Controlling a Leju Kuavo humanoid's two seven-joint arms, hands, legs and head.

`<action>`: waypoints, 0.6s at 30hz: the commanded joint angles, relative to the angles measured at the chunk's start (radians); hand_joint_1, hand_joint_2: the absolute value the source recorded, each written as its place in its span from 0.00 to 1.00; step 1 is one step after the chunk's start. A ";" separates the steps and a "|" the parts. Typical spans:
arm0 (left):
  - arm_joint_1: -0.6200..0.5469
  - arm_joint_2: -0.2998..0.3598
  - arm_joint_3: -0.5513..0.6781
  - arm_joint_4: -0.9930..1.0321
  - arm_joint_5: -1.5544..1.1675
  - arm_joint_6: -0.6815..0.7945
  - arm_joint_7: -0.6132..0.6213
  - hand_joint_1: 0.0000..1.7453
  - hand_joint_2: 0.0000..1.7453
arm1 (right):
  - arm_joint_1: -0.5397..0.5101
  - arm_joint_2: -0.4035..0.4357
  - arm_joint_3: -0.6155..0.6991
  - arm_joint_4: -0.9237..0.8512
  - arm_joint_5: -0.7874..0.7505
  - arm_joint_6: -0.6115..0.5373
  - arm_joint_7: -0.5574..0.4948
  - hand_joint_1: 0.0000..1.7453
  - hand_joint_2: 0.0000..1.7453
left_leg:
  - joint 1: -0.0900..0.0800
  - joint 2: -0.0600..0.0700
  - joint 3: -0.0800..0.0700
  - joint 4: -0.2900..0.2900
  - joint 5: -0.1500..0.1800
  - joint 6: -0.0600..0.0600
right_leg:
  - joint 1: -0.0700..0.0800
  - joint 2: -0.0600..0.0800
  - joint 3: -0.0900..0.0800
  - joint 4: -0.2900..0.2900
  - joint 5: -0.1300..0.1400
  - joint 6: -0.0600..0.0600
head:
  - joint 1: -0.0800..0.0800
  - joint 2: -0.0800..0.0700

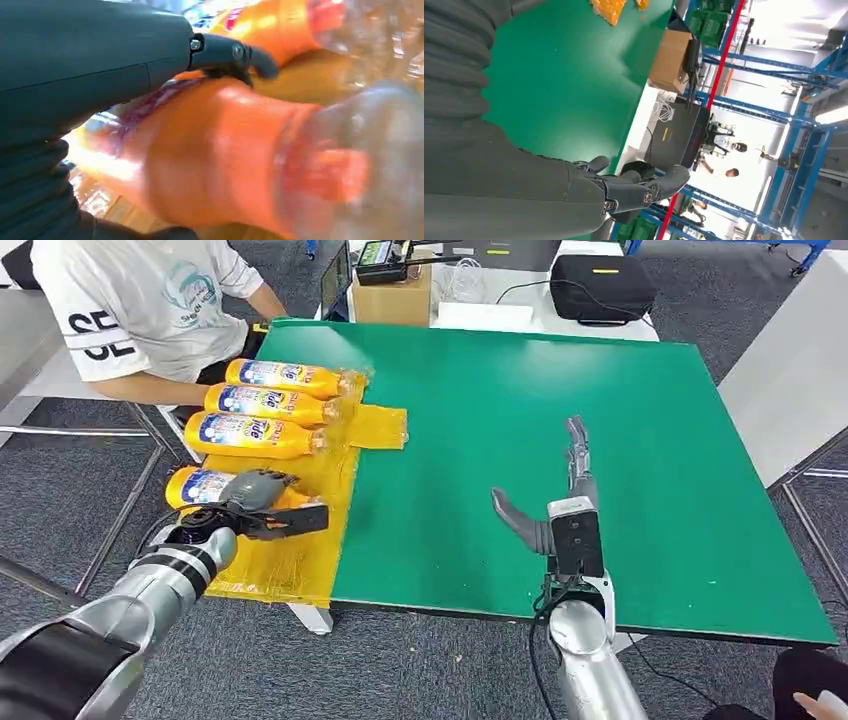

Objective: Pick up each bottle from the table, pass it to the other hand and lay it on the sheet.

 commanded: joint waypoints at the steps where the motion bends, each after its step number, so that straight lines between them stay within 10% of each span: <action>1: 0.002 -0.022 0.109 0.035 0.123 0.083 -0.058 0.00 0.00 | -0.016 -0.033 0.003 0.032 -0.006 0.010 0.010 0.00 1.00 | 0.000 0.000 0.004 -0.001 -0.001 -0.001 | 0.000 -0.001 0.004 -0.001 -0.002 -0.001 | 0.000 0.000; 7: 0.127 -0.059 0.358 -0.168 0.459 0.067 -0.314 0.00 0.00 | -0.022 -0.037 0.002 0.043 -0.010 0.002 0.000 0.00 1.00 | 0.000 0.000 0.005 0.000 -0.003 -0.001 | 0.000 -0.001 0.006 -0.001 -0.003 -0.001 | 0.000 0.000; 18: 0.359 -0.081 0.428 -0.560 0.927 -0.202 -0.455 0.00 0.00 | -0.030 -0.042 0.035 0.053 -0.041 -0.014 -0.037 0.00 1.00 | -0.001 0.002 0.002 0.000 -0.002 -0.001 | 0.000 0.001 0.001 -0.001 -0.001 -0.001 | 0.000 0.000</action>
